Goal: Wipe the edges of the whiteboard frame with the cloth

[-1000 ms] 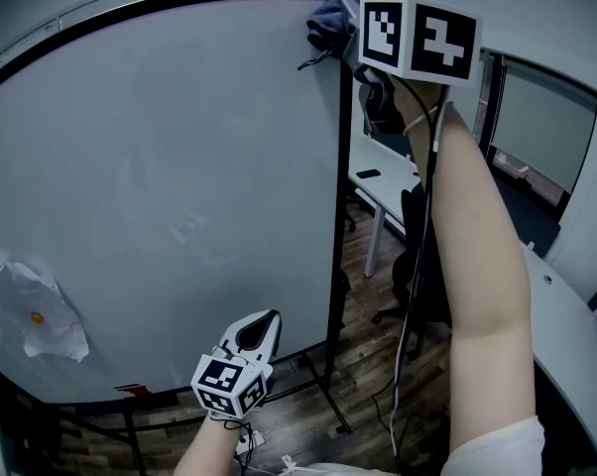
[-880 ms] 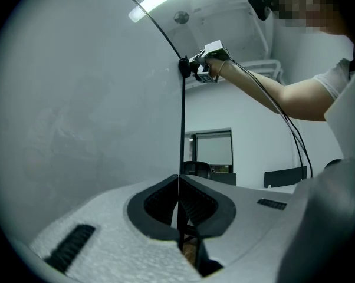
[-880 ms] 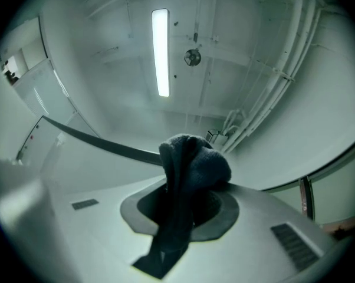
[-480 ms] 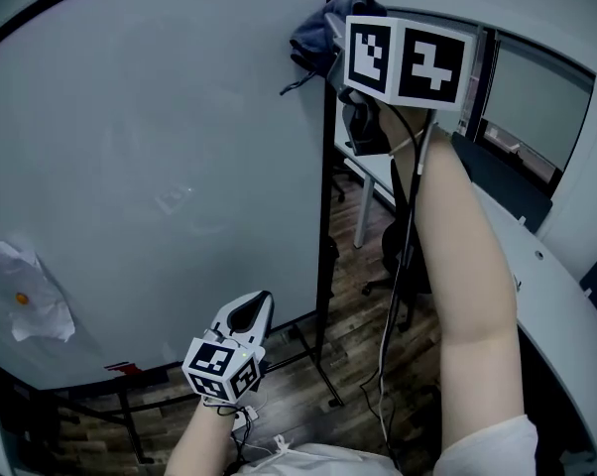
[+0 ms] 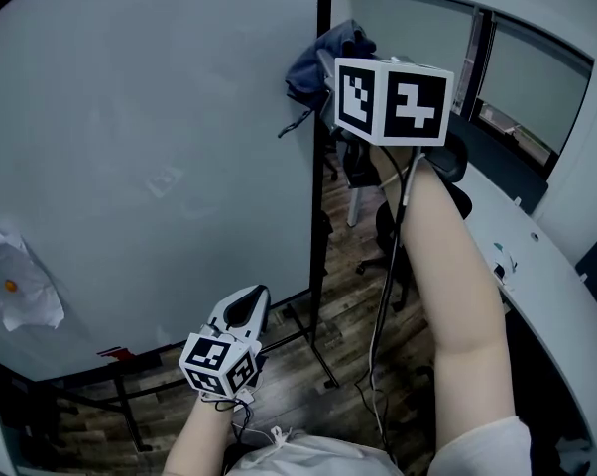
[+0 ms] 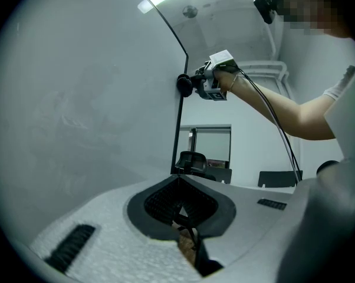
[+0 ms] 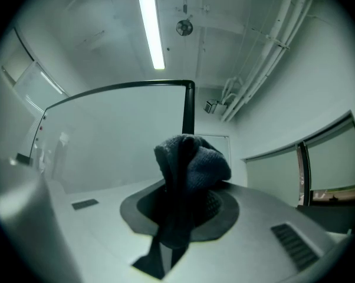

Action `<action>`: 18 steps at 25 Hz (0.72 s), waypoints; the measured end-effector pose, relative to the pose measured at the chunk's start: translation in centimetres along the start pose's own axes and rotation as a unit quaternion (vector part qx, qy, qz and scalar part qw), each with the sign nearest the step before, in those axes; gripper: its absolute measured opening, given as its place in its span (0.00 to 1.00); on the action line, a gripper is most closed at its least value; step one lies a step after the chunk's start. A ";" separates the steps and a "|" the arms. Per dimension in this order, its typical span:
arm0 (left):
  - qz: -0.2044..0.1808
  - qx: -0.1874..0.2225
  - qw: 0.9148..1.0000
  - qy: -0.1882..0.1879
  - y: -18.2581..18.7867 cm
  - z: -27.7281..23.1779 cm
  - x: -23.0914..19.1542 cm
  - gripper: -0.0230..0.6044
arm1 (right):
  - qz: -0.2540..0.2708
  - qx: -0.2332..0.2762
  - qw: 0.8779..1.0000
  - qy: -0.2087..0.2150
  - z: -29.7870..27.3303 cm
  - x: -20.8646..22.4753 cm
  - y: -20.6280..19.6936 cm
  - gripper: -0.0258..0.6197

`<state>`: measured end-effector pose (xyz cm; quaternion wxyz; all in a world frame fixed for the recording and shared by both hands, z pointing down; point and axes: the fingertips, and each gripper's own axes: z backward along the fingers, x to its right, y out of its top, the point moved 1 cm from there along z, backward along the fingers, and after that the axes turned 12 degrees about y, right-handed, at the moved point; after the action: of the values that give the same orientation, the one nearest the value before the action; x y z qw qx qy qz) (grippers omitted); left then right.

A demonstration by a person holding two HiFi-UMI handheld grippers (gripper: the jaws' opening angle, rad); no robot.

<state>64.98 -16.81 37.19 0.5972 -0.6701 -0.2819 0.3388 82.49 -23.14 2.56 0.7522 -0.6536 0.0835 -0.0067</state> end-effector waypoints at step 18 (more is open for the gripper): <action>0.022 -0.046 0.999 0.016 -5.6 0.6 0.6 0.07 | -0.052 -0.077 0.996 0.004 2.0 -0.2 -14.2 0.15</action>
<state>65.03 -15.30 42.62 0.5624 -0.7085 -0.2728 0.3275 84.01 -23.22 16.80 0.6979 -0.7131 0.0527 -0.0417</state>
